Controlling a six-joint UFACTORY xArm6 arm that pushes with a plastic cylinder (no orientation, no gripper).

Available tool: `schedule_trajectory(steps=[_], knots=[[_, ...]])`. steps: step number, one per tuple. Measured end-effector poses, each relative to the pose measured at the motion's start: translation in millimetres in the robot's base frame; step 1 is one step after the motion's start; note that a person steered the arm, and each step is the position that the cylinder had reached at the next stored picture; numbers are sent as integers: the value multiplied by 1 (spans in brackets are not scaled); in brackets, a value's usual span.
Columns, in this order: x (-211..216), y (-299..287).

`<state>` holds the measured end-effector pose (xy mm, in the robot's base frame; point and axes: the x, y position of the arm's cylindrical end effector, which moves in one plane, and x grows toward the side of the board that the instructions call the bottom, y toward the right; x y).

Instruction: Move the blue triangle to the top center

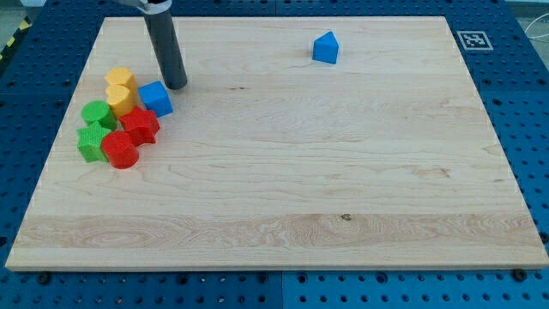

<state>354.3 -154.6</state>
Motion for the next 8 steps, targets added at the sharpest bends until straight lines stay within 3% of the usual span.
schedule_trajectory(steps=[3, 4, 5, 7, 8], knots=[[24, -32], [12, -27], [-5, 18], [15, 181], [2, 249]])
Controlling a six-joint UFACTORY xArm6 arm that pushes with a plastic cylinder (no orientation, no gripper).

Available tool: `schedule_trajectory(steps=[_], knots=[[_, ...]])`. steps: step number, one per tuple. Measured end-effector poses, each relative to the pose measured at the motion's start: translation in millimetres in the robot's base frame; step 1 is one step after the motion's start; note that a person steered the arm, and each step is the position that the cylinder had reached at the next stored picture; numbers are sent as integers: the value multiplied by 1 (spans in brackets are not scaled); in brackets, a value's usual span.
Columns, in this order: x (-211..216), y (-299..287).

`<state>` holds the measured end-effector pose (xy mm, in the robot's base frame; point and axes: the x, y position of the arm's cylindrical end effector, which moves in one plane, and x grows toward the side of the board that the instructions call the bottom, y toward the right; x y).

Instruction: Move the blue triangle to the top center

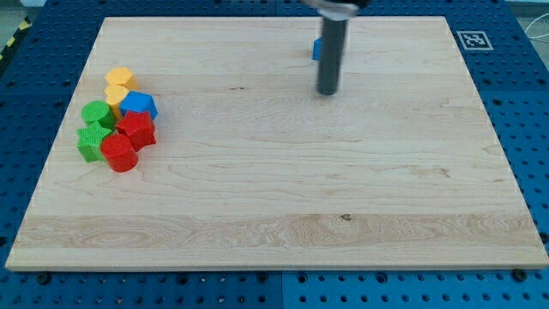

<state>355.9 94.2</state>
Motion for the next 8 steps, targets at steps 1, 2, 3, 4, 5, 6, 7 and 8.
schedule_trajectory(steps=[1, 2, 3, 4, 5, 6, 7, 8], knots=[[-61, 11], [-91, 11], [-92, 12], [-95, -9], [-97, -45], [-118, -64], [-147, -76], [-152, -100]])
